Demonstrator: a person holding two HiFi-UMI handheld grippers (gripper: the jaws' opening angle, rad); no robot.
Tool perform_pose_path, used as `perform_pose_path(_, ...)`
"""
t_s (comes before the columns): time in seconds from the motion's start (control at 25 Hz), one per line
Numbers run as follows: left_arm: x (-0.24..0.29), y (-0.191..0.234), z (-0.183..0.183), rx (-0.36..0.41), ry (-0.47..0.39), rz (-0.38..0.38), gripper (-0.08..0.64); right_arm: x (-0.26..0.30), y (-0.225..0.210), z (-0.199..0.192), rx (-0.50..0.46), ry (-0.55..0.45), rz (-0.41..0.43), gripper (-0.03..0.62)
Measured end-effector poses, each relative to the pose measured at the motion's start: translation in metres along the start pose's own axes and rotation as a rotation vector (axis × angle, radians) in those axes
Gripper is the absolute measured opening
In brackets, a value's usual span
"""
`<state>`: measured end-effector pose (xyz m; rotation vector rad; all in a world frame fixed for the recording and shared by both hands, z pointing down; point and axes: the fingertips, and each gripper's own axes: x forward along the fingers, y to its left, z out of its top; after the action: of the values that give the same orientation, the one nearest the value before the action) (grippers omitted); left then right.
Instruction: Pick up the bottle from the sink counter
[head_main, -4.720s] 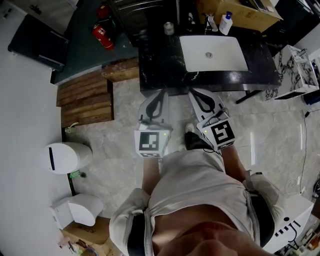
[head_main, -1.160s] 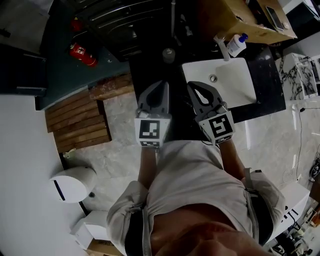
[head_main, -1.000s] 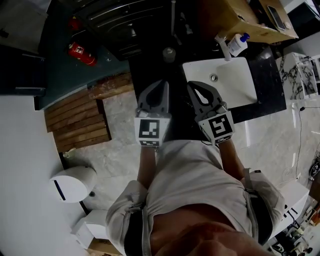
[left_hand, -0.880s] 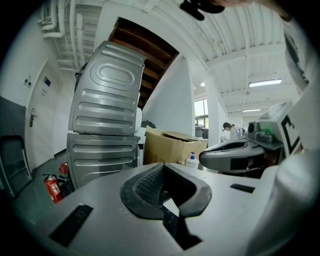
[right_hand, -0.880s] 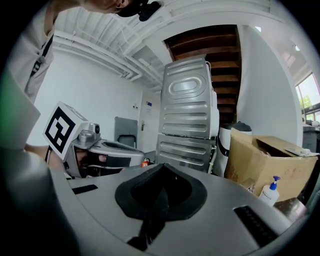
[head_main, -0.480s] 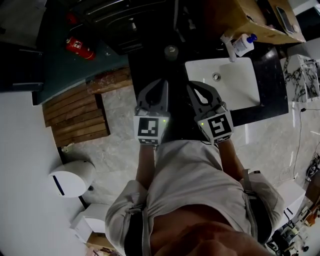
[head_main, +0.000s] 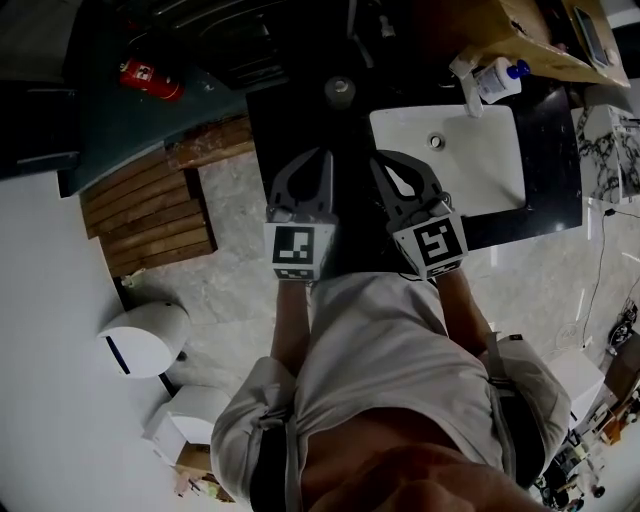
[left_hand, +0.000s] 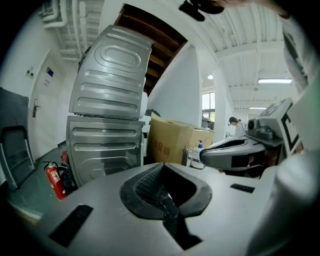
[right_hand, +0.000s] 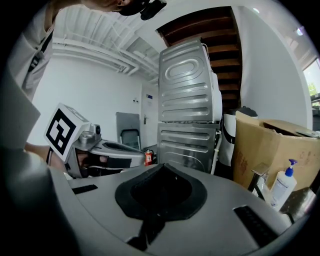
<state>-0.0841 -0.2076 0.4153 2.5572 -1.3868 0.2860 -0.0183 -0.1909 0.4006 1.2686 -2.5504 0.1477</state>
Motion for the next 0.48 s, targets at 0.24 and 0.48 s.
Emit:
perform_pose_path(0.24, 0.017, 0.004, -0.010, -0.005, 0.031, -0.001, 0.003, 0.015, -0.011, -0.013, 0.016, 0.027, 0.010, -0.008)
perform_pose_path(0.48, 0.034, 0.009, -0.020, -0.008, 0.055, -0.001, 0.003, 0.028, -0.017, -0.024, 0.032, 0.043, 0.021, -0.008)
